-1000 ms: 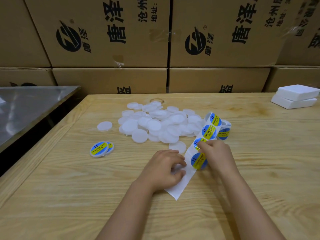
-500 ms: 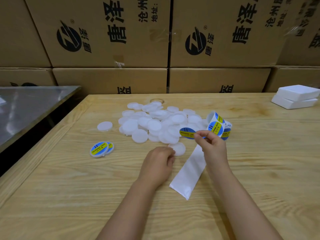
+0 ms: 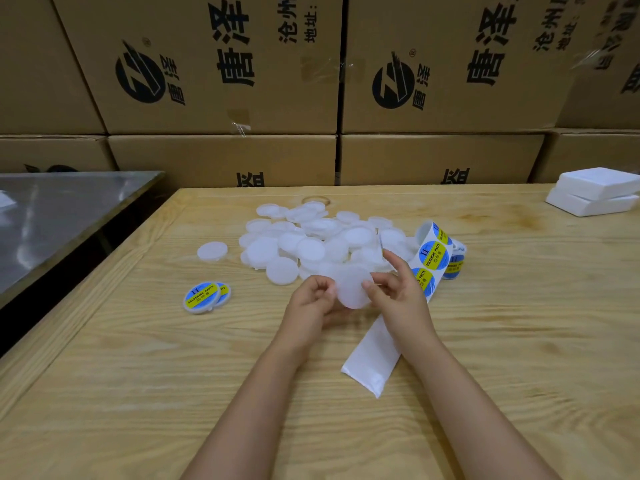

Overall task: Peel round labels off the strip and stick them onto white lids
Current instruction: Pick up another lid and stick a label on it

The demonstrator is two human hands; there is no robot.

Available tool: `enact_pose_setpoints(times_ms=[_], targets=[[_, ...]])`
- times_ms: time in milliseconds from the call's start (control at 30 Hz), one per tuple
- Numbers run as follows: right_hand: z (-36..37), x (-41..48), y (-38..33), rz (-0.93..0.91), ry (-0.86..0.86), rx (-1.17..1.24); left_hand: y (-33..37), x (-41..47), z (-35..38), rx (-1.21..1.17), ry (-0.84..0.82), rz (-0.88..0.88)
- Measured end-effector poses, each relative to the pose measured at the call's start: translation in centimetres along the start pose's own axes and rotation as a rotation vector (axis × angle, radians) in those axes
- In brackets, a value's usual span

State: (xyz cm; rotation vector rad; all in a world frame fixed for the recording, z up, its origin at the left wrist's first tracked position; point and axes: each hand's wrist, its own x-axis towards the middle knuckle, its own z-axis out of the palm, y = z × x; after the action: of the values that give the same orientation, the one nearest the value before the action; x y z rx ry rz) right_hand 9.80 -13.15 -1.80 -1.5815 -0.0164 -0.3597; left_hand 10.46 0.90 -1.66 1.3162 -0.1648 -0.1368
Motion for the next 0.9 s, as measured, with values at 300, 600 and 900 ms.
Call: enact_pose_setpoints(times_ms=[300, 600, 900], targets=[[0.5, 0.1, 0.0, -0.009, -0.053, 0.046, 0.3, 0.2, -0.7, -0.077, -0.083, -0.099], [0.6, 0.1, -0.4, 0.002, -0.025, 0.080, 0.3, 0.4, -1.2, -0.153, -0.109, -0.110], [0.7, -0.1, -0.5, 0.097, -0.041, 0.120, 0.3, 0.6, -1.1, -0.168, -0.009, -0.113]])
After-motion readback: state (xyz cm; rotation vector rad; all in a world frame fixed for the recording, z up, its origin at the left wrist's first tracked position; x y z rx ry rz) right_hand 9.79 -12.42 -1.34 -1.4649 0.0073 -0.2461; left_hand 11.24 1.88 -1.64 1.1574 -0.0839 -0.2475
